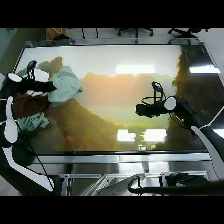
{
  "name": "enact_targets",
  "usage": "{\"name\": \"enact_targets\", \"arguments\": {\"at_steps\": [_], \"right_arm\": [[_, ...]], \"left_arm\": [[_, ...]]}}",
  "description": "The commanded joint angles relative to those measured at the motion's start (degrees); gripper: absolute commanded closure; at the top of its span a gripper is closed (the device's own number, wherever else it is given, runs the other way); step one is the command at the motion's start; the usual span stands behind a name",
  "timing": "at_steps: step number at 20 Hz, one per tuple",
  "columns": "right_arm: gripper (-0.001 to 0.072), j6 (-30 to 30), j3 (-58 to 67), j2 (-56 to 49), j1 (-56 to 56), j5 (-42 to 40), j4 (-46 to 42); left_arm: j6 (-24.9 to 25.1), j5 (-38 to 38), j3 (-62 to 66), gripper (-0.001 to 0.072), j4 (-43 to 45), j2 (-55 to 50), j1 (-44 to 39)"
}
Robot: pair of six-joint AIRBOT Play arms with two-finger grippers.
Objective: Fold the shirts.
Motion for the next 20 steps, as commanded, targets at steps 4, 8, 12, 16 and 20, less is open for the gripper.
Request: {"name": "enact_targets", "arguments": {"at_steps": [4,8,12,16,20], "right_arm": [[0.0485,-0.2,2.3,6.5,-1.7,2.5,-1.8],[0.0482,-0.2,2.5,11.7,-7.6,10.5,-3.8],[0.0416,-2.8,2.5,13.3,-9.6,17.2,-3.8],[0.0275,-3.9,2.5,13.2,-9.6,18.4,-3.7],[0.0172,-5.8,2.9,13.0,-9.7,18.4,-3.8]], "left_arm": [[-6.2,-18.0,9.7,0.0698,-13.2,11.0,-9.4],[-7.8,-18.9,-3.3,0.0698,-13.1,20.0,-22.1],[-7.9,-11.8,-18.7,0.0694,-13.0,23.7,-37.3],[-10.6,-6.6,-24.0,0.0018,-12.2,21.7,-46.6],[-15.0,-16.9,-15.5,0.0018,-7.3,20.8,-40.3]]}}
